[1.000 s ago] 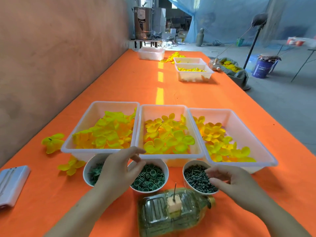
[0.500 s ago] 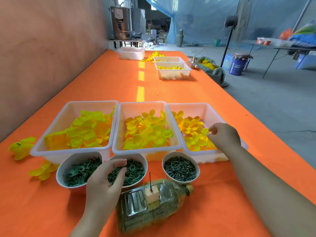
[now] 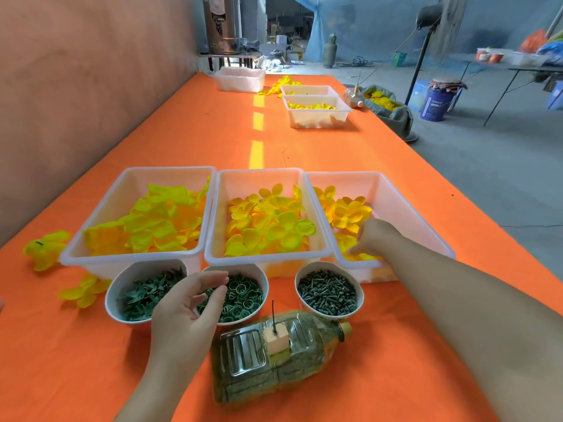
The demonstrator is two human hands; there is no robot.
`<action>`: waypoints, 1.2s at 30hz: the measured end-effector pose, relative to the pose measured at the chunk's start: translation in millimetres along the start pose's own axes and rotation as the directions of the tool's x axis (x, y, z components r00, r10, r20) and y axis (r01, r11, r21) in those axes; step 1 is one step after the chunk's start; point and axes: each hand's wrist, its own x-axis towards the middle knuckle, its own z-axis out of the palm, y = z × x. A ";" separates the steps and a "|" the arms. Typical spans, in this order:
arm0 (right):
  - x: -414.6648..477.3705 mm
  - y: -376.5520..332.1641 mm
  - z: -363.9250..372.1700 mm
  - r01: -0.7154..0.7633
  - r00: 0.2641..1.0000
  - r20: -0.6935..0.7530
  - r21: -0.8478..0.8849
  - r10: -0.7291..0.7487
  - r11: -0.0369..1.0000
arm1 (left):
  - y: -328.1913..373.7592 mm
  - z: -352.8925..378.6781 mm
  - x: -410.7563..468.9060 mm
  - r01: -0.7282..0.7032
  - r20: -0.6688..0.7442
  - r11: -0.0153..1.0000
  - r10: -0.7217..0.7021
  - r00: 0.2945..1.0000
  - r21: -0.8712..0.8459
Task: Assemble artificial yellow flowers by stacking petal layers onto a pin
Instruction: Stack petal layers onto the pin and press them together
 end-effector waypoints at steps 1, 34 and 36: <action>-0.5 -2.5 0.7 0.005 1.000 0.020 -0.028 -0.005 1.000 | 1.2 1.3 0.3 0.002 0.002 1.000 -0.002 1.000 -0.004; -39.2 -4.5 1.2 0.266 0.933 -0.353 0.807 0.069 0.528 | 26.8 0.8 -20.8 -0.134 0.525 0.976 0.025 0.851 0.172; -39.7 -4.8 4.8 0.263 0.935 -0.346 0.822 0.076 0.506 | 20.3 7.2 -22.8 -0.231 0.548 0.944 0.067 0.834 0.236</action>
